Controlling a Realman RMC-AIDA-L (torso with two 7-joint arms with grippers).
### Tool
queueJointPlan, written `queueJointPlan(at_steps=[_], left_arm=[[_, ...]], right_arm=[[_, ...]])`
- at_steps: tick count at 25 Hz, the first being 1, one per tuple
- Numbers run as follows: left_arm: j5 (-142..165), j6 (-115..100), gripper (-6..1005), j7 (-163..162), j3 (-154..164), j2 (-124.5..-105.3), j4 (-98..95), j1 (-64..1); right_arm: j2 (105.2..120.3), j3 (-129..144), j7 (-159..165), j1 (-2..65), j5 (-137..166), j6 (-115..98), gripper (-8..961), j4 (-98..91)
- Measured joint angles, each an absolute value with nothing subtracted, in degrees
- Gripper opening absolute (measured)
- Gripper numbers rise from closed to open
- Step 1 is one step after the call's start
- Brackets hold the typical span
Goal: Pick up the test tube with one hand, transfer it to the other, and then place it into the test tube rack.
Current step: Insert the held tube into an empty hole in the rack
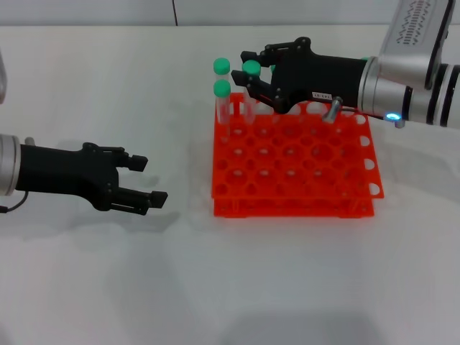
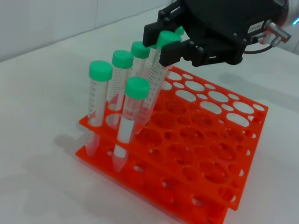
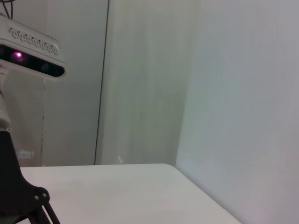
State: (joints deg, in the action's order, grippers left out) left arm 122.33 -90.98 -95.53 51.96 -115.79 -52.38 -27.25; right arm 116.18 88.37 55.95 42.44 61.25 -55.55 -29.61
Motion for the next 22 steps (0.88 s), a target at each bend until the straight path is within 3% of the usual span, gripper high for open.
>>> queueJointPlan(at_steps=[22], left_arm=[[122.33, -91.59, 867, -95.13, 51.94, -115.93, -52.38, -26.94]], right_arm=[[116.19, 89.27, 58.49, 43.30, 60.46, -53.59, 268, -29.62]])
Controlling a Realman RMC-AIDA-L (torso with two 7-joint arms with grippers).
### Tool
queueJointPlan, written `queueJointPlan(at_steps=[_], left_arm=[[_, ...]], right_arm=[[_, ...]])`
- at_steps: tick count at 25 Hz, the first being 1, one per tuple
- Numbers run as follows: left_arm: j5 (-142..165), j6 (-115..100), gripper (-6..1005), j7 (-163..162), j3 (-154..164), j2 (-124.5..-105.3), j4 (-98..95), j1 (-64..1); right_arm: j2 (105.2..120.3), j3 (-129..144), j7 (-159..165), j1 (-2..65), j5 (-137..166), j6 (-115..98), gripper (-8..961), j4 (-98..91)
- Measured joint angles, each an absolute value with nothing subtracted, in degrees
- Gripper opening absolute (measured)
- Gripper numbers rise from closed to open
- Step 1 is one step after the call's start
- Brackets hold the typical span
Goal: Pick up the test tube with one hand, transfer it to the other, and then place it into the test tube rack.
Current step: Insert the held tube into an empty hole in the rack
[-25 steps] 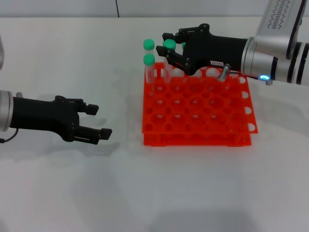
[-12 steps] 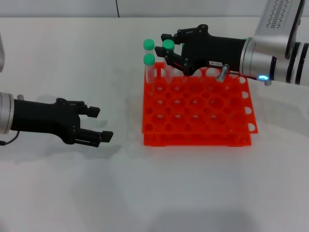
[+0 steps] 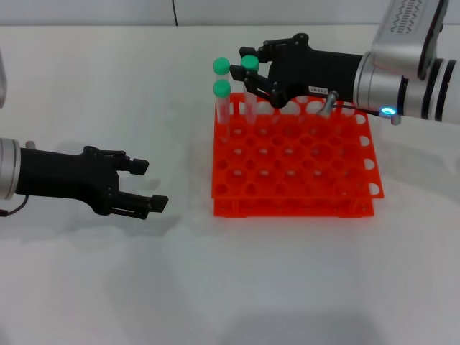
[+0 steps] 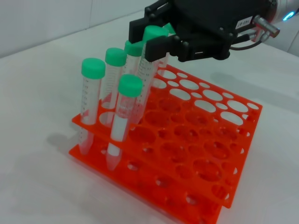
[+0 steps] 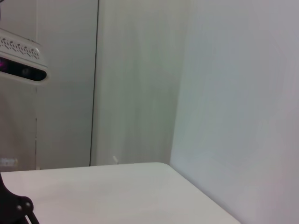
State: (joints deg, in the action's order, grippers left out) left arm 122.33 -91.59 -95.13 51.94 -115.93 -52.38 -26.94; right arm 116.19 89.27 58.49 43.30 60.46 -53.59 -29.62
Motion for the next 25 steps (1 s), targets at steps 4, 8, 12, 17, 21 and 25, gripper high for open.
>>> queueJointPlan(at_steps=[4, 8, 12, 17, 21, 25], left_arm=[[122.33, -91.59, 867, -95.11, 51.94, -115.92, -52.38, -26.97], [122.33, -91.58, 867, -95.10, 51.94, -115.92, -52.38, -26.98], [122.34, -91.59, 867, -95.10, 51.94, -115.92, -52.38, -26.94], [122.34, -91.64, 866, -95.10, 51.94, -115.92, -52.38, -26.91], [122.34, -91.67, 866, -95.10, 51.94, -115.92, -52.38, -26.89], [122.34, -91.67, 866, -95.09, 51.94, -115.92, -52.38, -26.89]], right_arm=[[116.19, 89.52, 58.78, 43.40, 60.46, -52.79, 268, -29.61], [116.19, 90.02, 58.86, 43.42, 60.46, -52.00, 268, -29.62], [116.19, 90.09, 59.02, 43.42, 60.46, -51.79, 268, -29.61], [116.19, 90.09, 59.56, 43.42, 60.47, -51.76, 267, -29.61], [116.18, 90.09, 60.01, 43.43, 60.47, -51.75, 267, -29.61], [116.19, 90.08, 61.04, 43.74, 60.47, -51.59, 267, -29.62]])
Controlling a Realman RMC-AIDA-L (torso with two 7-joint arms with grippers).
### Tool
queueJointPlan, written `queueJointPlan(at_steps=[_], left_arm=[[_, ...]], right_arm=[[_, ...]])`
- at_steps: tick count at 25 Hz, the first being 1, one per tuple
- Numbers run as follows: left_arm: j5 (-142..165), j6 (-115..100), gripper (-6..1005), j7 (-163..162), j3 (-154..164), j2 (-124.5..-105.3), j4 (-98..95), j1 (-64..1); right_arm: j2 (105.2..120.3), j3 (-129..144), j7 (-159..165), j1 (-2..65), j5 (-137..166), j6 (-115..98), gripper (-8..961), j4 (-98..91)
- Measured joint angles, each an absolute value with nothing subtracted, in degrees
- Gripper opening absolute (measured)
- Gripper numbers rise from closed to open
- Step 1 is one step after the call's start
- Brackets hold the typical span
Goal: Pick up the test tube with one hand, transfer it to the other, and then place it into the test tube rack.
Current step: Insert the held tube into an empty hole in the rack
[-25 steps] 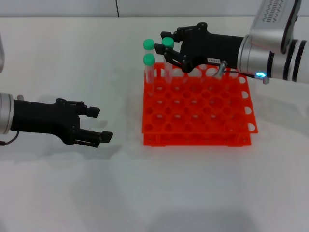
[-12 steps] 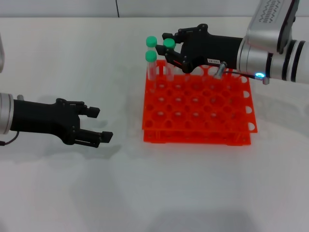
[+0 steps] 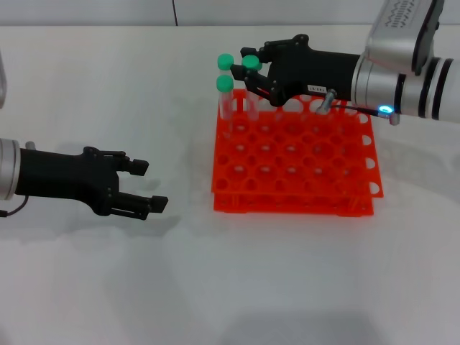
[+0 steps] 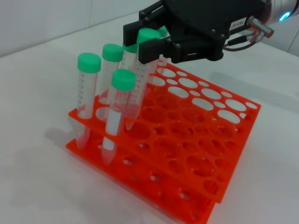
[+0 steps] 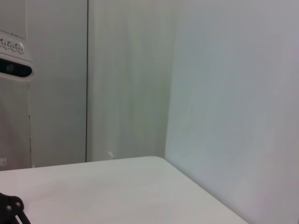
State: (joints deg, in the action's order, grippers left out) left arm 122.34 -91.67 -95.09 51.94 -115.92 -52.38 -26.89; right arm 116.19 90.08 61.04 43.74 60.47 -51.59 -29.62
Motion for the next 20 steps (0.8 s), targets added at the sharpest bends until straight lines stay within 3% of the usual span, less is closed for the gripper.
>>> queueJointPlan(at_steps=[20], left_arm=[[122.34, -91.67, 866, -95.09, 51.94, -115.92, -52.38, -27.16]], right_arm=[[116.02, 89.82, 62.41, 43.66, 60.57, -51.20, 267, -29.70]])
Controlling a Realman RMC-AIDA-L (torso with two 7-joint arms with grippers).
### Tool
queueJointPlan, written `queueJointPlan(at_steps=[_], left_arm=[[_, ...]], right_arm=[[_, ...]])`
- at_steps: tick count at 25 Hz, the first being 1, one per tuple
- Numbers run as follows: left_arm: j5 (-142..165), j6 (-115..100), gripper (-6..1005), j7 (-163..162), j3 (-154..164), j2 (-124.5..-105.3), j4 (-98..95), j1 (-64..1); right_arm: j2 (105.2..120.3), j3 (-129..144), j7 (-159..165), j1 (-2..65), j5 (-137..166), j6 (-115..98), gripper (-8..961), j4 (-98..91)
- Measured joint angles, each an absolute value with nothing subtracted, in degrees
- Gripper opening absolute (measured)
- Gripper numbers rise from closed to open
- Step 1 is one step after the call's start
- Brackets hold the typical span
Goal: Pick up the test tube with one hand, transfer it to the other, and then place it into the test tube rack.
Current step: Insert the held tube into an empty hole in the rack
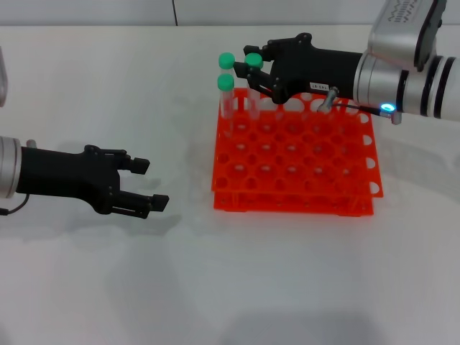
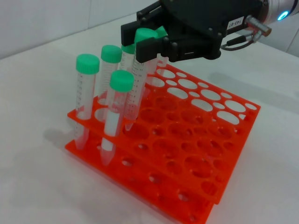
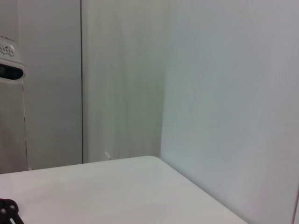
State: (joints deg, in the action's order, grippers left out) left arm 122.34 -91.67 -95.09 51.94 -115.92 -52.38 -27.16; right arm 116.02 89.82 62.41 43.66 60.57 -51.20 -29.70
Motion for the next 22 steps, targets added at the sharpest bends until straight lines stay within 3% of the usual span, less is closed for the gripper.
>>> queueJointPlan(at_steps=[22], left_arm=[[122.34, -91.67, 867, -95.09, 51.94, -115.92, -52.38, -27.16]], right_arm=[[116.07, 89.72, 62.56, 43.37, 60.46, -51.00, 266, -29.67]])
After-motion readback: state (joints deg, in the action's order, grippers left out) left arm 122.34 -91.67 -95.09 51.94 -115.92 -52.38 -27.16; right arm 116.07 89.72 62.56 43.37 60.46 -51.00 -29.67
